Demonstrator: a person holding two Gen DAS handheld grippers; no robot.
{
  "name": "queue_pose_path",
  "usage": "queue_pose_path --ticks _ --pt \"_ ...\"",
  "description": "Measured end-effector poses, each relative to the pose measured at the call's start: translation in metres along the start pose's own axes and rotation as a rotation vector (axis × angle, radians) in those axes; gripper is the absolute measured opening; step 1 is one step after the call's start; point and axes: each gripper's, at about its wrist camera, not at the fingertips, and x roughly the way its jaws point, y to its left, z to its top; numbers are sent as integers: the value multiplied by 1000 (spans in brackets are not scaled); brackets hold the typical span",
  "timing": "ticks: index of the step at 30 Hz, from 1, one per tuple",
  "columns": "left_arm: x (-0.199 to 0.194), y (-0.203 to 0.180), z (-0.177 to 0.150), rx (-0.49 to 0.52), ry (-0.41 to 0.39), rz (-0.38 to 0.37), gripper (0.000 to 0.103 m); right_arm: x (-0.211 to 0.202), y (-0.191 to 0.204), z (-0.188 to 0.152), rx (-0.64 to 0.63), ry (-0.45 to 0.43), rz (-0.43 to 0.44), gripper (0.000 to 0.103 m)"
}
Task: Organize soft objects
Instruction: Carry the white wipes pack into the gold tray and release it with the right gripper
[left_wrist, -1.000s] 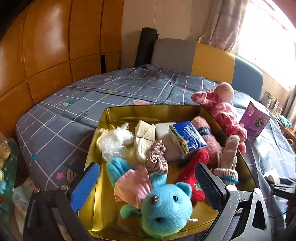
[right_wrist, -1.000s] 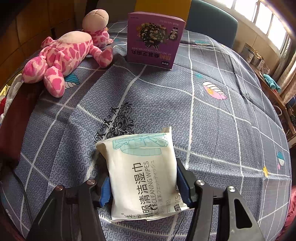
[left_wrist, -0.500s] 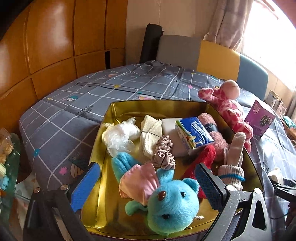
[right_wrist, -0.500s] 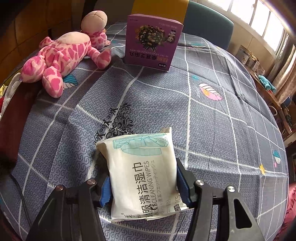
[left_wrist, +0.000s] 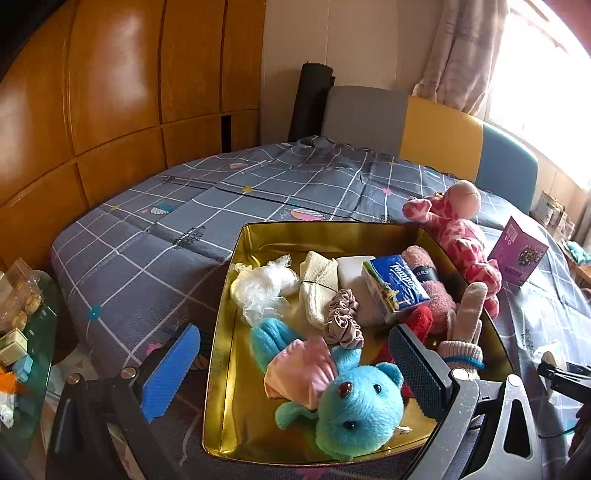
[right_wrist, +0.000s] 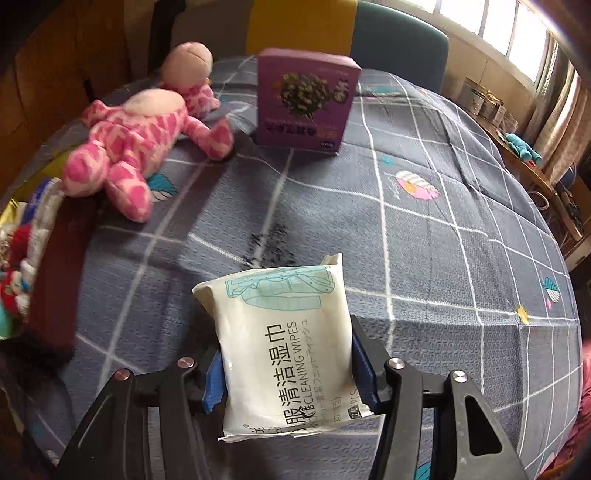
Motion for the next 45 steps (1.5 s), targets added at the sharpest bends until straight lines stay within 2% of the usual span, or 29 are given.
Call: queue_pose_path --ticks 5,9,14,22,25,27,29,31,38,41,45 --pt "-4 5 2 -20 9 -9 103 -21 32 10 -41 -38 81 56" --pt "-5 11 3 -23 14 23 103 -39 68 22 -109 -75 158 56" --pt "-4 21 5 -53 28 41 103 -60 121 36 -198 -99 270 56" --pt "-17 43 16 -84 -9 75 103 -69 213 51 -328 -104 419 57" --pt "-17 51 17 -96 -10 86 103 -52 243 52 -362 -69 413 57" --pt "-16 54 17 -100 -9 98 103 -29 261 53 -379 -11 395 57" --pt "-13 56 15 -99 -1 104 103 -9 271 52 -391 21 336 57" --pt "-11 55 13 -99 7 104 103 2 278 50 -406 16 307 58" --pt "-9 49 10 -79 19 89 103 4 278 54 -397 32 321 59" --pt "-11 47 10 -77 15 85 103 1 274 53 -376 18 340 66" --pt "-15 45 10 -80 7 81 103 -12 261 51 -333 -24 362 70"
